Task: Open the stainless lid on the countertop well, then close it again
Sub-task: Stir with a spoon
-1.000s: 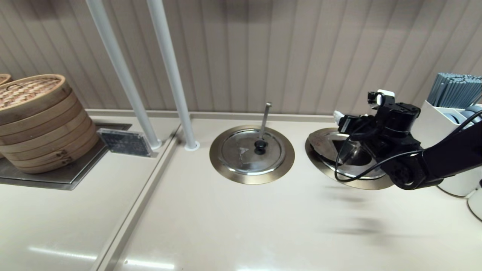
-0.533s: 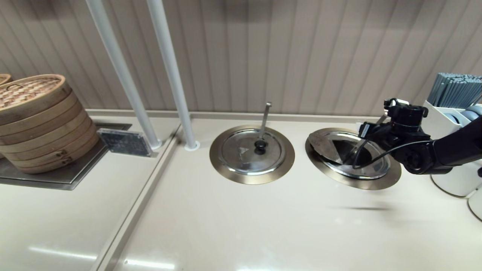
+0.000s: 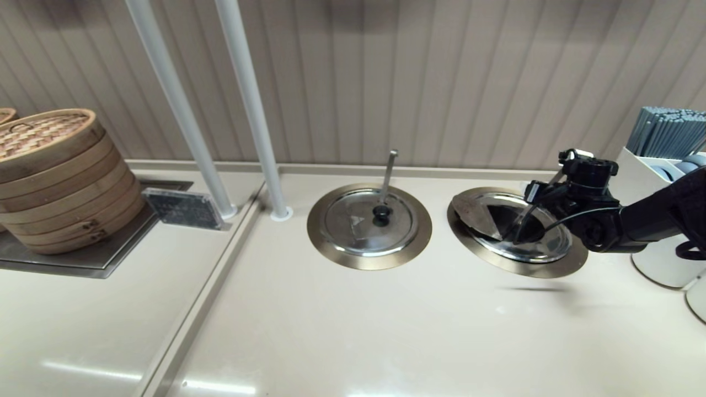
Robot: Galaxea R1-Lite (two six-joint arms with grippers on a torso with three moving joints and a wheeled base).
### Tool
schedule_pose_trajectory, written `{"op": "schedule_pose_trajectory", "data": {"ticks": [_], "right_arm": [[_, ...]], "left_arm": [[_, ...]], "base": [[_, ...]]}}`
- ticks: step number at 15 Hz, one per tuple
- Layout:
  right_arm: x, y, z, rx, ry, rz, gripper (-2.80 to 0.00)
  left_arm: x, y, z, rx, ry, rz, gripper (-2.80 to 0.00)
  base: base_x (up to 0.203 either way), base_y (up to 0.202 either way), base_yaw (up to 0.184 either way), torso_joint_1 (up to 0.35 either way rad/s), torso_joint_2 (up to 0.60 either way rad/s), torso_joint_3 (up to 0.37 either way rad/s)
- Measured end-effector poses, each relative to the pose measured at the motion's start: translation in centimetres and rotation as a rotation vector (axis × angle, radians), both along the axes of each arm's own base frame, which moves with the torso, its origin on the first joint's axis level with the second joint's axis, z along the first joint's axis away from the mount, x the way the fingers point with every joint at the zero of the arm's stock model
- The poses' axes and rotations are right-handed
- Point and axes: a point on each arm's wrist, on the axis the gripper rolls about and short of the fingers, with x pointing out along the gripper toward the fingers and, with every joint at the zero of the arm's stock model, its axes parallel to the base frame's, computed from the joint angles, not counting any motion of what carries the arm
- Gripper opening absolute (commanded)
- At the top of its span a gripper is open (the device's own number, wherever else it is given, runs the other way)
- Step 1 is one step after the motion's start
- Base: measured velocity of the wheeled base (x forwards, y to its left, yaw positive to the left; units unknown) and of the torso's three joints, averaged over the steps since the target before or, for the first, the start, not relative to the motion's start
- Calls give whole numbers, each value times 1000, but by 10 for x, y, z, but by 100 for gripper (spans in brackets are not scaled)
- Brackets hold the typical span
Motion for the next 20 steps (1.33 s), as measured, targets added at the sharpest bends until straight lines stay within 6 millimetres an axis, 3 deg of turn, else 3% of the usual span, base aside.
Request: {"op": "schedule_pose_trajectory", "data": {"ticks": [11, 18, 19, 20], "right_arm": [[54, -25, -33, -90, -17, -14, 0], [69, -26, -42, -89, -20, -18, 0], [70, -27, -42, -87, -23, -20, -169], [71, -27, -43, -87, -24, -19, -280]], "left_arm": [[0, 0, 0, 0, 0, 0, -280], [0, 0, 0, 0, 0, 0, -280], [0, 0, 0, 0, 0, 0, -280], [0, 0, 0, 0, 0, 0, -280]], "base": [[0, 0, 0, 0, 0, 0], [0, 0, 0, 0, 0, 0], [0, 0, 0, 0, 0, 0], [0, 0, 0, 0, 0, 0]]}}
